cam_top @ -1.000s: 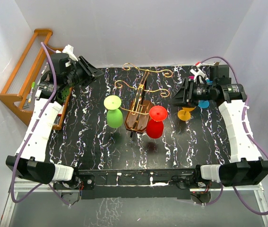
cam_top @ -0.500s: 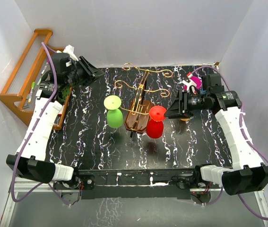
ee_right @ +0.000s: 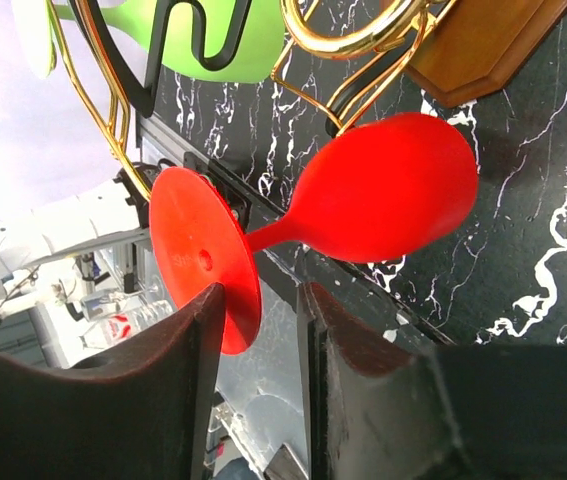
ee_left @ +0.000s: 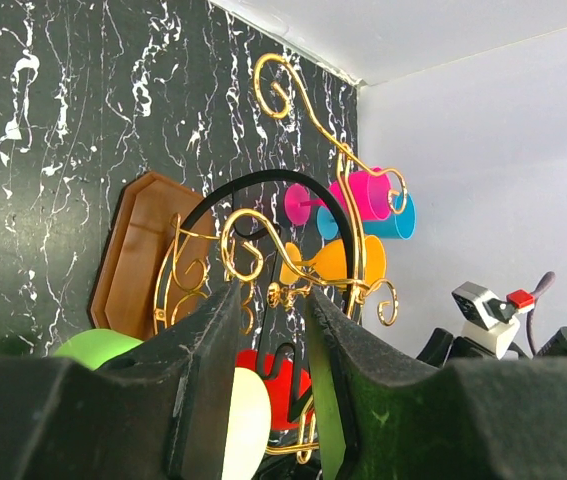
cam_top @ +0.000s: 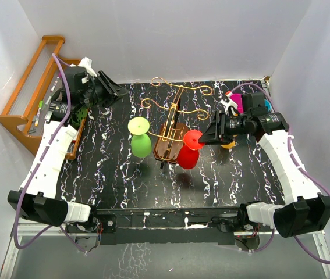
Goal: Take the wine glass off the wine glass rack
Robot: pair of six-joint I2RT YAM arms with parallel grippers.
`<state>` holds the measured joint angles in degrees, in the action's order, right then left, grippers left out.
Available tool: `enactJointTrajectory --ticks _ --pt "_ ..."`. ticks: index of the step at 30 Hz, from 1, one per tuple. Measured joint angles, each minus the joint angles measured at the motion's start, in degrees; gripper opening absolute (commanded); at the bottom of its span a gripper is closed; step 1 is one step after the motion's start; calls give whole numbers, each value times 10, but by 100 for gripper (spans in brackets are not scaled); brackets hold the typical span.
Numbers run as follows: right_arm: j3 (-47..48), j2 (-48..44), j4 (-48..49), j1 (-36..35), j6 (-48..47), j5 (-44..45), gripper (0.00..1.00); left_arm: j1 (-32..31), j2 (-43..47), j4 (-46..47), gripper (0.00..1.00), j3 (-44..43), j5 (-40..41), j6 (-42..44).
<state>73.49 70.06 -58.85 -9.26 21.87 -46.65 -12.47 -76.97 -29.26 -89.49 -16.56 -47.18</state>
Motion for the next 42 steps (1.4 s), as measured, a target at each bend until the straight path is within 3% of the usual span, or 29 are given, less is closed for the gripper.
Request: enactJointTrajectory --ticks 9,26,42 --pt "4 1 21 -1 31 3 8 0 3 3 31 11 0 -4" --pt "63 1 3 -5 71 40 8 0 3 5 30 13 -6 -9" --pt "50 1 72 -5 97 -31 8 0 3 5 31 13 -6 -14"
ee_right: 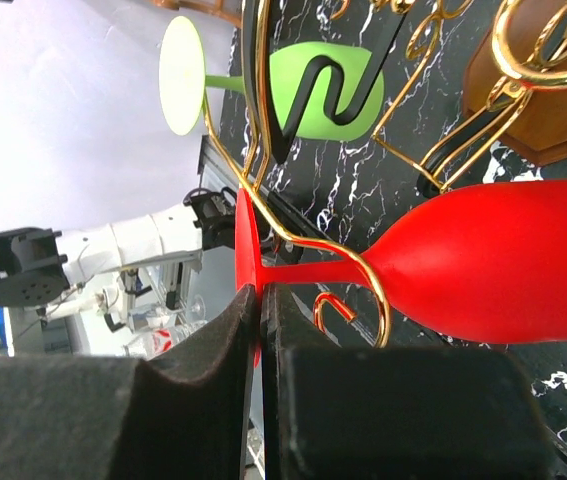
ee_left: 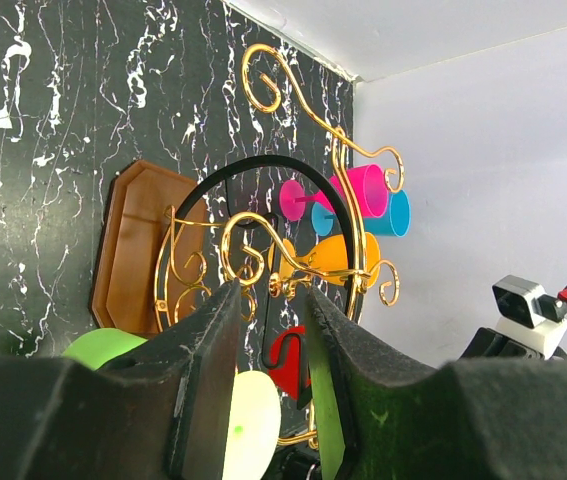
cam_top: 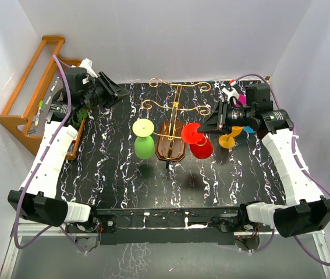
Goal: Take the wine glass off the wine glass rack
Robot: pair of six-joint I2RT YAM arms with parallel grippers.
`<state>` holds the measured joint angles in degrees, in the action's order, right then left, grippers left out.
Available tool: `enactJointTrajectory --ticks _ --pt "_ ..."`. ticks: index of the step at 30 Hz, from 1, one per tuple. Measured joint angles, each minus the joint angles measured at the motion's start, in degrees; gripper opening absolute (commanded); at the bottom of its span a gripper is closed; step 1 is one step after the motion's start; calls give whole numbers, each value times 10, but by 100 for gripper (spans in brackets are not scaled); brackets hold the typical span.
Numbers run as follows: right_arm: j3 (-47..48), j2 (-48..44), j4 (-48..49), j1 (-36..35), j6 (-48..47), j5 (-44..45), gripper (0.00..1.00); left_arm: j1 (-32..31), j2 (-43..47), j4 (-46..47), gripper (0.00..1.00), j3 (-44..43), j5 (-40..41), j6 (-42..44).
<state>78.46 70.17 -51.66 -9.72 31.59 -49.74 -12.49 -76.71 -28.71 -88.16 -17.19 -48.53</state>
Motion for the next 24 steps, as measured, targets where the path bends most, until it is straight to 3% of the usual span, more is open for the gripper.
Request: enactJointTrajectory --ticks 14,24 --pt "-7 -17 -111 0 -90 -59 8 0 0 8 30 0 -15 -9" --pt "-17 -108 -181 -1 -73 46 8 0 -1 17 30 0 -26 -18"
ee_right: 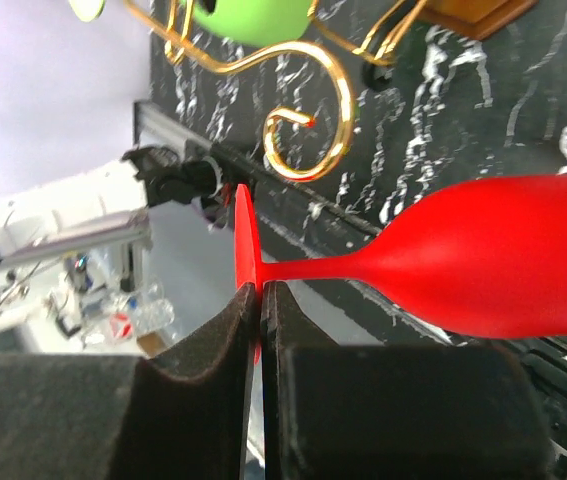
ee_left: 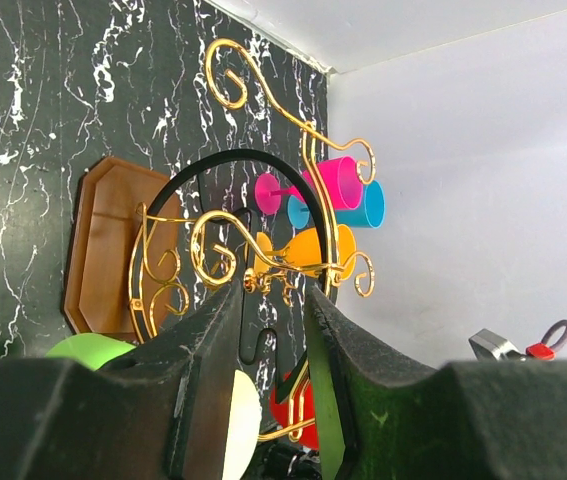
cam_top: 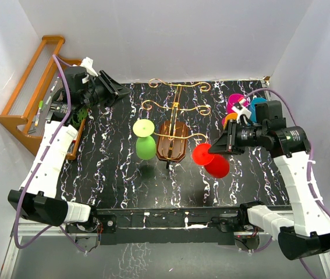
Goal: Take the wine glass off the wine glass rack
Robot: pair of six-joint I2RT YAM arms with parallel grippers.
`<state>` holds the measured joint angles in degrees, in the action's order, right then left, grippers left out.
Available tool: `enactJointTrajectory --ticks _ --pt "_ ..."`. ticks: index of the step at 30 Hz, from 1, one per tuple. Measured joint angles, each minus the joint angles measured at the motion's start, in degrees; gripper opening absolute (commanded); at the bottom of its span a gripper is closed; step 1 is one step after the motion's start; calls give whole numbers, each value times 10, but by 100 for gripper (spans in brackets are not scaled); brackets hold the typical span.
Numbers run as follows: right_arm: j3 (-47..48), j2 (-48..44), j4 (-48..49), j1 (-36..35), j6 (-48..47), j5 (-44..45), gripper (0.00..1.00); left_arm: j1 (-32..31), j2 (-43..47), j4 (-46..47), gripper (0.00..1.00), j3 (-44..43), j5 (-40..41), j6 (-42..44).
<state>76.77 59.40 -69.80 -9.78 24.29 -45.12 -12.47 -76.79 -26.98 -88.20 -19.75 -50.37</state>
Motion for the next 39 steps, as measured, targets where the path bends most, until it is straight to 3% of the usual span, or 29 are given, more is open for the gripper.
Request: enactJointTrajectory --ticks 5,9,15,18,20,21,31,39 --pt "59 2 -32 0 16 120 8 0 -8 1 30 -11 -6 -4" --pt "159 25 -43 0 13 233 8 0 -9 3 32 -22 -7 -7" --pt "268 75 2 0 -52 309 8 0 -15 32 42 -42 -27 -19" --pt "264 98 66 0 -101 292 8 0 -17 64 62 -42 -54 -42" --pt "242 113 134 0 -137 274 8 0 -21 98 90 -42 -75 -65" --pt "227 119 172 -1 -155 264 8 0 -23 121 96 -40 -88 -82" --pt "70 101 569 -42 -365 170 8 0 -76 348 97 1 -208 -287" --pt "71 147 710 -230 -605 215 8 0 -128 354 97 -35 -261 -350"
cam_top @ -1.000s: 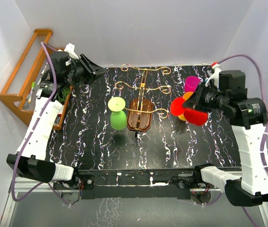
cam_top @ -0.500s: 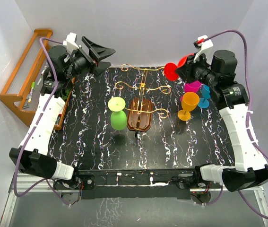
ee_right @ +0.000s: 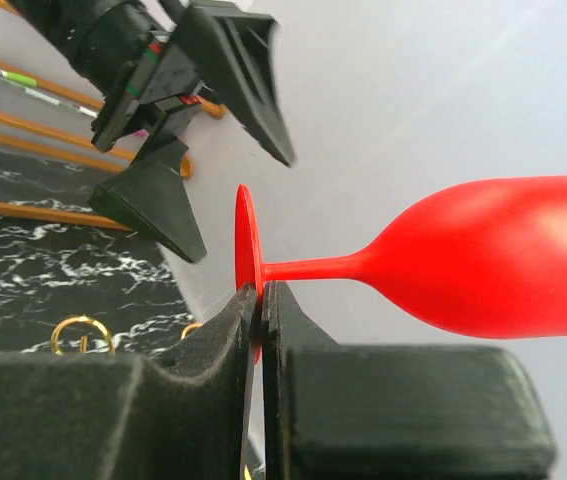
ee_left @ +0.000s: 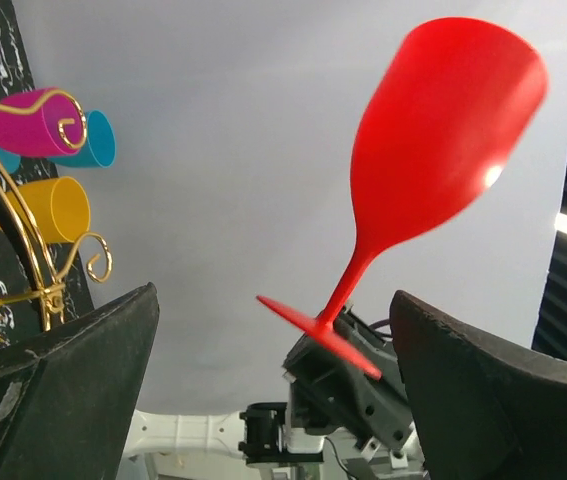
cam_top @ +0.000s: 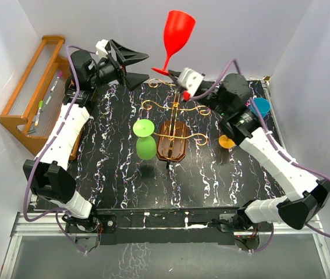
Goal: Take the wine glass off the wine glass rack
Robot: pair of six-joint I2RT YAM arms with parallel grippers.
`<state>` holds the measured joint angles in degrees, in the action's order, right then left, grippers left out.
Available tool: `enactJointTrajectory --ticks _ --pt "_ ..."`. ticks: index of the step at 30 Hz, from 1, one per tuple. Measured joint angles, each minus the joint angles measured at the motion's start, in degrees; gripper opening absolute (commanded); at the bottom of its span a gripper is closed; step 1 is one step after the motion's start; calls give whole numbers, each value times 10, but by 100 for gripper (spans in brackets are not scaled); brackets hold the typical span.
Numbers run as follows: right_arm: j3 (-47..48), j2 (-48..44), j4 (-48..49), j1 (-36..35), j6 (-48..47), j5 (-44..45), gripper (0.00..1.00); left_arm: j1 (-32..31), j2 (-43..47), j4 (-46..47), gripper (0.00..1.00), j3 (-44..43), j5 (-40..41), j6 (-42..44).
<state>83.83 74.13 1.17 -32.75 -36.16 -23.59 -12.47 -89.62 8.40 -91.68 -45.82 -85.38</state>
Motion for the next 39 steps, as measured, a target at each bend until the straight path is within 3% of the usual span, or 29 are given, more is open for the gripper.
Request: enactJointTrajectory --ticks 7,15,18,24,35,39 --pt "-42 18 62 -71 -137 78 8 0 -7 -63 97 -59 -18 5" --pt "-62 22 116 -90 -202 123 8 0 -5 -92 95 -49 -37 6" --pt "-70 22 129 -97 -219 131 8 0 -5 -98 87 -46 -42 4" --pt "-79 25 141 -117 -240 136 8 0 -5 -72 57 -29 -46 -21" --pt "-82 50 155 -150 -257 147 8 0 -5 -31 54 -7 -53 -57" --pt "-96 55 167 -156 -276 160 8 0 -5 -27 37 0 -54 -62"
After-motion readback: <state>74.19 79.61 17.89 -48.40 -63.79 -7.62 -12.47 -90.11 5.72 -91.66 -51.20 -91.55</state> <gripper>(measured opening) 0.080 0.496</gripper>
